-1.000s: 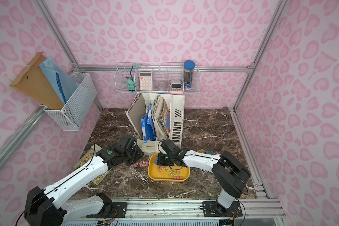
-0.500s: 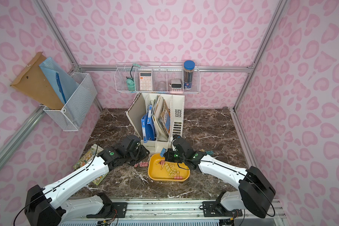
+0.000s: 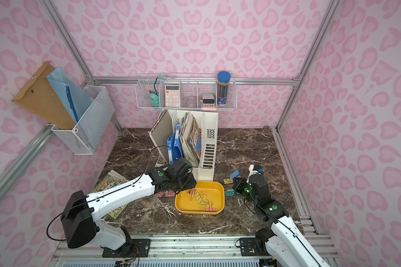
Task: Take out the binder clips from the storage box
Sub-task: Place the binder clip at the center of the board.
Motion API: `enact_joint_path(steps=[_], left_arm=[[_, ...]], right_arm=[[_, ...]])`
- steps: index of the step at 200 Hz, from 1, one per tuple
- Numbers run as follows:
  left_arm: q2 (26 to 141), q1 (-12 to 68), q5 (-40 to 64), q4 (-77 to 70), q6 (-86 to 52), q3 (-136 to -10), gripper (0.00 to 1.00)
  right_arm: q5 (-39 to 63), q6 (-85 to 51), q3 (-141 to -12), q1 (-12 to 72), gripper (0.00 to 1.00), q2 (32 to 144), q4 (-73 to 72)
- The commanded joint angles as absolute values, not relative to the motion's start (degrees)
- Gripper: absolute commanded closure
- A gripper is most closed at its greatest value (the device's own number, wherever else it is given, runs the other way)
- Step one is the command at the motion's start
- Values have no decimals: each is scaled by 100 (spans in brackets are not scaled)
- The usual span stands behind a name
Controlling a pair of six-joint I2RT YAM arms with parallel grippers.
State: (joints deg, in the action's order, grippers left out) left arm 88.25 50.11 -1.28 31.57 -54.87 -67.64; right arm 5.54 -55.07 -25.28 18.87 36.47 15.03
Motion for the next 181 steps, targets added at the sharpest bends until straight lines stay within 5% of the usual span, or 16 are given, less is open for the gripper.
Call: enact_joint_path(steps=[1,31,65,152,181], left_arm=[[9197,5193,-75,3174,-5218,-7099,55],[9716,5454,145,3137,-5040,-7647,43],[9993,5594,236,3055,-5058,-7875,32],[9780,5624,-207,3119,-5006,-7805,23],[9747,5624,-332,3223,-5019,-7805,23]], right_arm=[[1746,-4997,-2217,736,100,3481,1927],[3145,-4572,-1775,-908,100,3826,1644],[3429,-4395,-1536,-1670,100,4215,1433],[3560,-4516,-1228,-1820,100,4885,680],[3428,-4502,-1205,-1819,93,4822,757]])
